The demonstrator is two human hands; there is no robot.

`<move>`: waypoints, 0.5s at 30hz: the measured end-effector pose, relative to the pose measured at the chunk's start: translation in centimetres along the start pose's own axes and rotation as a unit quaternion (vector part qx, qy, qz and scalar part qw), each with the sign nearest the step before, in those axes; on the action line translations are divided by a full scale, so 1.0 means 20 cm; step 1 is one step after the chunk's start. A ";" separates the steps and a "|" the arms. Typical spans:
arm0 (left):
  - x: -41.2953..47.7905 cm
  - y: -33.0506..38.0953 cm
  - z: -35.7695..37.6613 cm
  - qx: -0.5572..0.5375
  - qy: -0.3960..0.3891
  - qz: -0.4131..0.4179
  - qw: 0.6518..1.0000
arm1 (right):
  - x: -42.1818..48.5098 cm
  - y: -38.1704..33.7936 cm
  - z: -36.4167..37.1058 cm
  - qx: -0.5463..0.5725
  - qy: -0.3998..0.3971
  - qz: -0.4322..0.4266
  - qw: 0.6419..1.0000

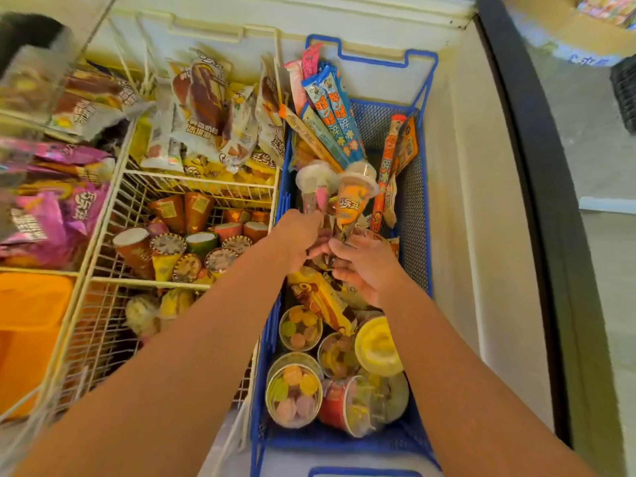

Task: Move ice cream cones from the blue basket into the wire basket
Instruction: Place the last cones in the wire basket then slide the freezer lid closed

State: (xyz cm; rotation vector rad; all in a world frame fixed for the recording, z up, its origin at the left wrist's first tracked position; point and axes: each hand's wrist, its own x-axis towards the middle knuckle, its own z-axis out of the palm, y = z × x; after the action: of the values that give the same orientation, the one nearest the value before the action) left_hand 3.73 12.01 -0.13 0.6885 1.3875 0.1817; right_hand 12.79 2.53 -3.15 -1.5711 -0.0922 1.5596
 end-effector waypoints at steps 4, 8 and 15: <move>-0.23 -0.13 -0.31 -0.015 -0.065 0.029 0.997 | -0.17 0.07 0.17 -0.068 -0.025 -0.041 0.996; -0.39 -0.24 -0.72 0.025 -0.049 0.048 0.997 | -0.28 0.22 0.45 -0.120 -0.103 -0.054 0.986; -0.55 -0.52 -1.15 0.068 0.089 -0.054 0.992 | -0.35 0.60 0.83 -0.241 -0.157 0.060 0.956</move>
State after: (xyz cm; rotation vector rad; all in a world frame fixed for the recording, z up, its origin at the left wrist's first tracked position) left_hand -22.95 5.94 2.88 0.7211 1.6163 0.0634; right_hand -8.64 -0.34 -2.01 -1.6985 -0.6042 1.9793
